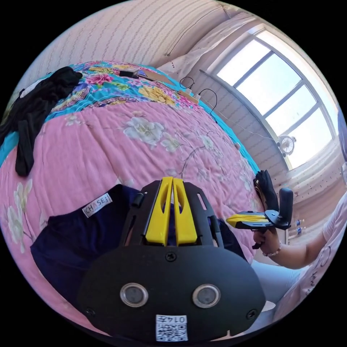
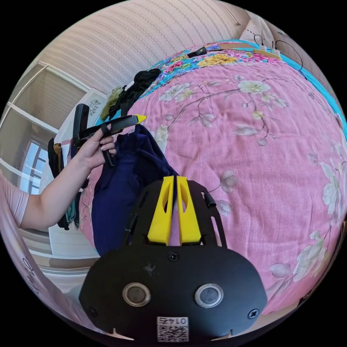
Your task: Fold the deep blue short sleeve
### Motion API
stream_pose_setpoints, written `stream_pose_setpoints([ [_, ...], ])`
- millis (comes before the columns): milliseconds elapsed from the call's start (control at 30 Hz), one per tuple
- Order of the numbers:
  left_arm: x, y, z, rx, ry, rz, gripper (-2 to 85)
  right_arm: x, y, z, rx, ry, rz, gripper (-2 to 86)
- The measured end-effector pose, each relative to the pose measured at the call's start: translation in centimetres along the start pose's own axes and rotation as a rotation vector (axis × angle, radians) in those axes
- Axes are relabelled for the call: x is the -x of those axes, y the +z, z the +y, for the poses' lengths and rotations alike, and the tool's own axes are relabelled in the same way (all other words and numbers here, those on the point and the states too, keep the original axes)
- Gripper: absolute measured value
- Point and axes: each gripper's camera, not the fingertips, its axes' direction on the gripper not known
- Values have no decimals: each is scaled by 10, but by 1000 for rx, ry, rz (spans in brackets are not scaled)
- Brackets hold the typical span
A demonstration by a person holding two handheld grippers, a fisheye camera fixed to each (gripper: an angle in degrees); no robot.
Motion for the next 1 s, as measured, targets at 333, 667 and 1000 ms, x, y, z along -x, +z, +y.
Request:
stream_pose_setpoints([
  [333,3,-16,55,83,-146,-76,70,4,2,-11,-20,3,-17,69],
  [667,2,7,10,-19,-26,-7,-8,11,8,-17,-28,18,-5,25],
  [1000,15,-9,16,16,-37,-126,22,16,10,-19,-20,50,-1,28],
])
